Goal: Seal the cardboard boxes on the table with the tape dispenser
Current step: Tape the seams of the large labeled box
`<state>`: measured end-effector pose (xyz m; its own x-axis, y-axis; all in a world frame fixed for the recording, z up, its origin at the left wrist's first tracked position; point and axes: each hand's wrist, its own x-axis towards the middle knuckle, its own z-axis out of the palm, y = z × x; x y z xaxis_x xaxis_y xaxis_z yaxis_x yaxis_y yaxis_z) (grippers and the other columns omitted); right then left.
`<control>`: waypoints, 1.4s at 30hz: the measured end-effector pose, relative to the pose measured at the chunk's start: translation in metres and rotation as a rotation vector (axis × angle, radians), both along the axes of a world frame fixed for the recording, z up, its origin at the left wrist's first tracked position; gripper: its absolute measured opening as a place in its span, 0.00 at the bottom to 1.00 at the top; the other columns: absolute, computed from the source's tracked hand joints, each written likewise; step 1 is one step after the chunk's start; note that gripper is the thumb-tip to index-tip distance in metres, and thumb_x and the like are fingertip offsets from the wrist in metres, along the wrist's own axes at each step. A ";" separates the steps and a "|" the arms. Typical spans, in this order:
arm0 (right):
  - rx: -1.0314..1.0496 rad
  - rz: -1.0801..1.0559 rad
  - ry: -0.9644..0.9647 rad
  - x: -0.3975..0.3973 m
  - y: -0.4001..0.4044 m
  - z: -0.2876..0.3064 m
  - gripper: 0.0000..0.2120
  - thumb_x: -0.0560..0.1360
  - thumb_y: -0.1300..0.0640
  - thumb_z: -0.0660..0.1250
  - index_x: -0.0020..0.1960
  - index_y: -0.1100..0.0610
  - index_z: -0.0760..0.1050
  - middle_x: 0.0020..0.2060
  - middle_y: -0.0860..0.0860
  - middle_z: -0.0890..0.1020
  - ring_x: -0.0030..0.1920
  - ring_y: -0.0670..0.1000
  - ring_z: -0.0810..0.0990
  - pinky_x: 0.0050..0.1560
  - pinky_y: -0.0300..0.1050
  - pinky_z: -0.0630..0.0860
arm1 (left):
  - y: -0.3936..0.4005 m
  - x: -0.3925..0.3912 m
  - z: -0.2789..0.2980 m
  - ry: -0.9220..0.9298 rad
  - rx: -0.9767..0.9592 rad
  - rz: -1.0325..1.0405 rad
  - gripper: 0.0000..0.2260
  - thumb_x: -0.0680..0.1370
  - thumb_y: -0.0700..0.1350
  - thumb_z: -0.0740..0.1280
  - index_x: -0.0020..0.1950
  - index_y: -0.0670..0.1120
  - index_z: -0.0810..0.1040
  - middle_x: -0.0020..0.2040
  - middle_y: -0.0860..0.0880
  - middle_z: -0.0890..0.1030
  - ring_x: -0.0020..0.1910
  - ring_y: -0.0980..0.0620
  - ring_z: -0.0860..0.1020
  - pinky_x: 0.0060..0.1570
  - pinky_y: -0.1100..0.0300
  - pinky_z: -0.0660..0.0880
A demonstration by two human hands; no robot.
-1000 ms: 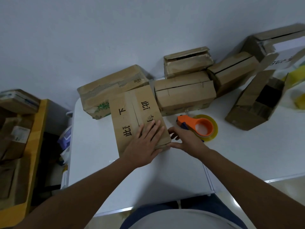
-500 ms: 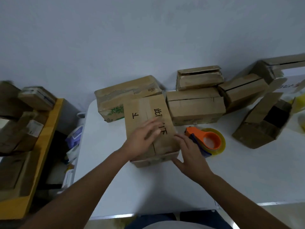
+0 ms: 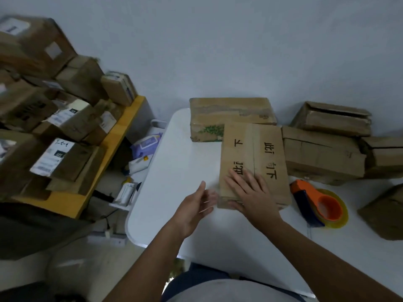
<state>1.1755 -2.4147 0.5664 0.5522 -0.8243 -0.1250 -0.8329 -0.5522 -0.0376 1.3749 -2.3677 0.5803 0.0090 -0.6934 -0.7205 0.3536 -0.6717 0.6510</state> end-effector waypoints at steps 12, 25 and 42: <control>0.013 -0.020 0.020 0.006 0.003 0.009 0.30 0.79 0.38 0.45 0.78 0.49 0.58 0.77 0.46 0.59 0.77 0.57 0.57 0.73 0.61 0.61 | 0.006 -0.012 -0.020 -0.459 -0.294 0.037 0.10 0.82 0.47 0.64 0.44 0.47 0.83 0.40 0.50 0.85 0.39 0.55 0.80 0.43 0.60 0.77; 0.062 -0.045 0.036 0.007 0.001 0.003 0.30 0.80 0.37 0.44 0.79 0.46 0.49 0.79 0.44 0.52 0.79 0.55 0.48 0.75 0.61 0.52 | -0.017 -0.035 -0.034 -0.959 -0.475 -0.330 0.11 0.85 0.48 0.53 0.45 0.48 0.67 0.40 0.51 0.73 0.37 0.54 0.69 0.34 0.64 0.62; 0.074 -0.013 -0.001 0.004 0.000 -0.003 0.31 0.80 0.38 0.47 0.80 0.47 0.46 0.79 0.46 0.48 0.79 0.57 0.46 0.75 0.61 0.47 | -0.035 0.013 -0.020 -0.832 -0.805 -0.760 0.12 0.78 0.49 0.70 0.40 0.46 0.71 0.41 0.50 0.73 0.38 0.52 0.72 0.41 0.57 0.72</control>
<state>1.1792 -2.4150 0.5638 0.5414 -0.8201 -0.1851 -0.8400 -0.5368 -0.0788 1.3882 -2.4031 0.5606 -0.3294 -0.9396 -0.0928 -0.6059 0.1350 0.7840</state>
